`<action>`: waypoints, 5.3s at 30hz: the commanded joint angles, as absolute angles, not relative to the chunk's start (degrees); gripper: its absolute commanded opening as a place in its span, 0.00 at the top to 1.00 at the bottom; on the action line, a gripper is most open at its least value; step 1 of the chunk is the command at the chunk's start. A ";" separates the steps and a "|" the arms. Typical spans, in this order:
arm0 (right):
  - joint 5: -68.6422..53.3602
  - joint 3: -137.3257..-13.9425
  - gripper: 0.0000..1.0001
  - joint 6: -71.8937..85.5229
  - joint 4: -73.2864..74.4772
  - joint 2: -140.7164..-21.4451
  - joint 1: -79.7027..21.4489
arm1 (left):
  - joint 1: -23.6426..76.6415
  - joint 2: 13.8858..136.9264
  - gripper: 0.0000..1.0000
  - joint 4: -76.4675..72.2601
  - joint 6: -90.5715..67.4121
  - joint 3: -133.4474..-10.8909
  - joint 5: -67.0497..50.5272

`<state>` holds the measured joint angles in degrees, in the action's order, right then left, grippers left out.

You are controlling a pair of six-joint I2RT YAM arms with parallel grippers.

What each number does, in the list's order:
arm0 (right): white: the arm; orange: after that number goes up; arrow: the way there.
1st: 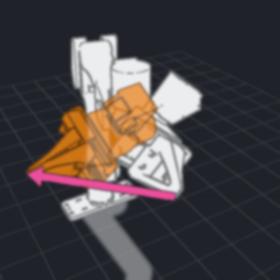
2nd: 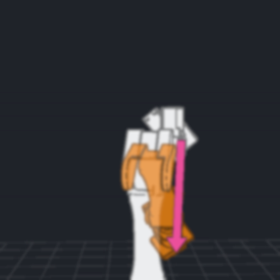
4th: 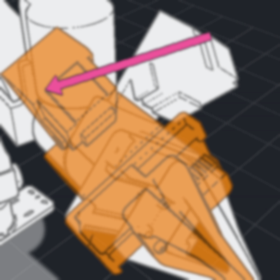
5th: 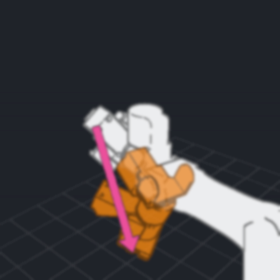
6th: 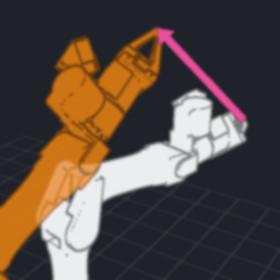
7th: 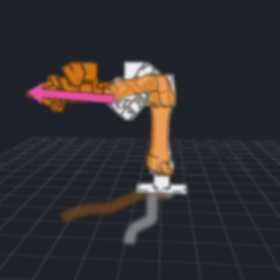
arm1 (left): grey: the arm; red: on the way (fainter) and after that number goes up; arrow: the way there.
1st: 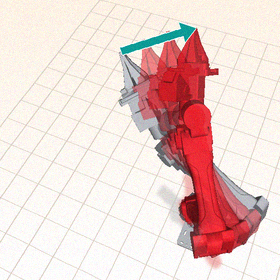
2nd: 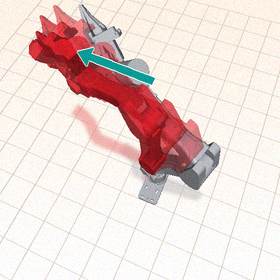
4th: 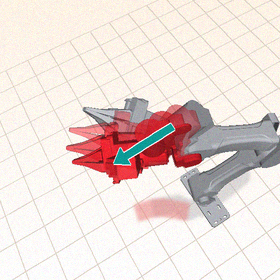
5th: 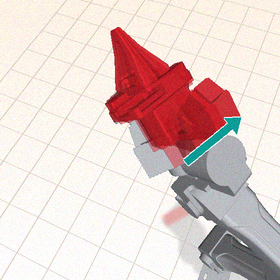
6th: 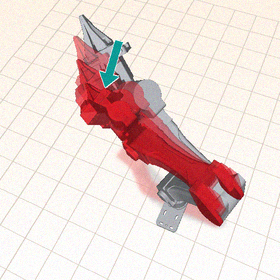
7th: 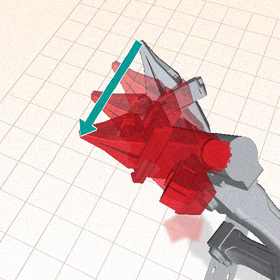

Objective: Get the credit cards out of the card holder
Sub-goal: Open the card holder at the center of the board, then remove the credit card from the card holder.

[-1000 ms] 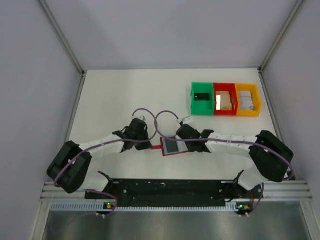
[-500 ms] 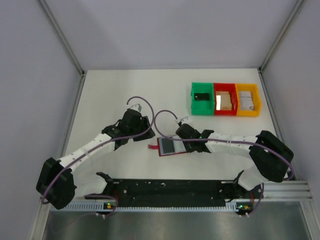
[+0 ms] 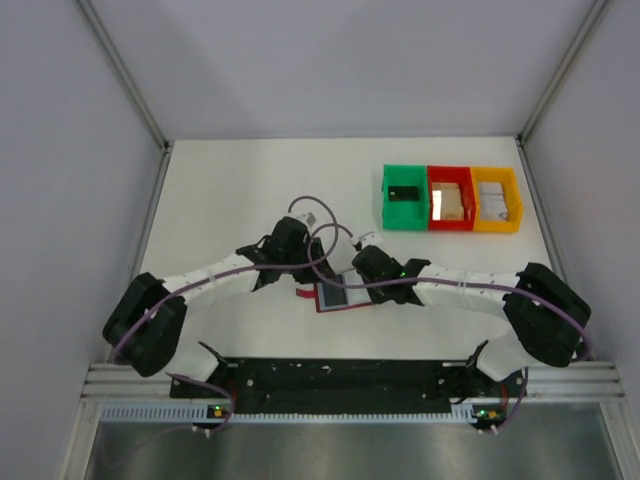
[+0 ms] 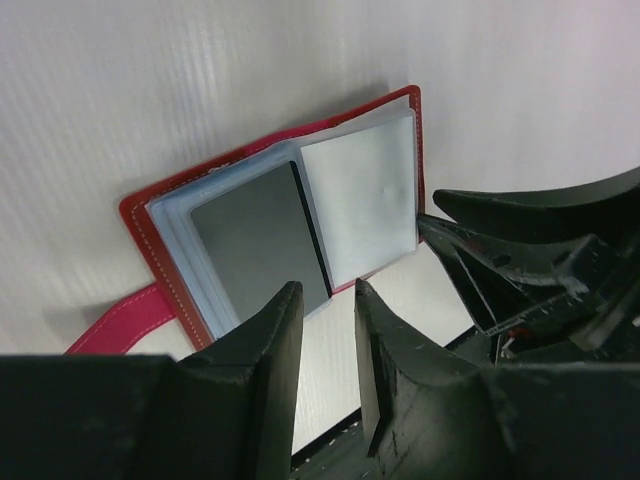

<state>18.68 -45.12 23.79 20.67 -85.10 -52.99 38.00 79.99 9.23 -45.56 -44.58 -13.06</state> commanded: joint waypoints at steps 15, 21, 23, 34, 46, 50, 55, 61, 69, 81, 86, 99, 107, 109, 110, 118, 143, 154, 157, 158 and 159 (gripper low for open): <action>8.02 -46.41 0.76 18.64 9.95 -72.69 -50.28 | 39.64 95.97 0.78 1.40 -44.65 -52.29 -17.75; -3.15 -44.21 0.78 19.51 2.56 -71.63 -48.78 | 39.99 98.70 0.79 2.02 -44.56 -54.93 -17.67; -7.01 -43.60 0.79 20.47 0.36 -72.51 -47.91 | 39.99 99.84 0.79 2.46 -44.39 -55.89 -17.58; -17.22 -36.56 0.83 28.47 -18.54 -81.47 -43.42 | 39.29 99.94 0.78 3.34 -45.44 -56.52 -15.12; -22.23 -35.42 0.82 32.25 -25.93 -87.18 -38.50 | 32.96 84.65 0.61 5.71 -44.48 -47.99 -11.60; -24.25 -35.51 0.80 33.13 -27.33 -89.12 -37.18 | 33.05 82.97 0.61 7.64 -43.77 -44.92 -12.13; -26.63 -34.54 0.80 35.50 -30.05 -91.23 -36.04 | 32.96 82.53 0.60 7.30 -44.82 -41.40 -13.79; -28.30 -33.66 0.79 36.65 -29.44 -93.34 -34.98 | 33.13 84.90 0.66 7.12 -45.70 -41.13 -16.96; -31.20 -34.63 0.77 38.23 -29.88 -97.29 -34.98 | 33.66 87.62 0.71 7.29 -45.79 -41.22 -18.54; -34.27 -35.07 0.77 40.34 -31.90 -100.19 -35.07 | 34.36 91.05 0.83 7.21 -45.79 -41.22 -18.72; -36.74 -34.63 0.82 42.53 -36.29 -101.07 -34.89 | 34.63 91.76 0.86 7.21 -45.61 -41.22 -18.63; -39.29 -32.08 1.00 44.12 -41.84 -100.72 -32.08 | 34.11 91.76 0.95 9.49 -44.21 -40.87 -15.73; -38.85 -31.47 1.00 42.36 -38.85 -99.75 -30.32 | 33.14 90.44 0.97 8.79 -43.86 -39.46 -15.73; -39.28 -31.73 1.00 42.54 -38.93 -100.02 -30.23 | 33.05 90.18 0.96 8.35 -43.94 -39.20 -15.82; -39.81 -31.82 1.00 42.71 -39.11 -100.02 -30.23 | 33.13 90.18 0.96 8.18 -43.86 -39.20 -16.08; -38.77 -33.22 0.81 42.37 -35.52 -100.46 -30.24 | 33.14 90.88 0.96 7.03 -44.47 -38.93 -17.05; -47.54 -36.74 0.88 48.59 -42.26 -105.82 -31.55 | 34.10 92.81 1.00 4.92 -45.88 -38.76 -18.54; -49.13 -34.98 1.00 48.26 -43.95 -104.33 -29.89 | 33.93 92.29 1.00 5.97 -45.62 -38.23 -17.05; -48.52 -34.54 1.00 45.97 -41.14 -102.92 -28.57 | 33.49 92.02 1.00 6.07 -45.35 -37.71 -16.96; -48.25 -34.45 1.00 45.36 -40.18 -102.75 -28.22 | 33.23 91.76 1.00 6.06 -45.35 -37.44 -16.79; -48.16 -34.45 1.00 44.57 -38.95 -102.31 -27.95 | 33.05 91.50 1.00 6.06 -45.18 -37.27 -16.70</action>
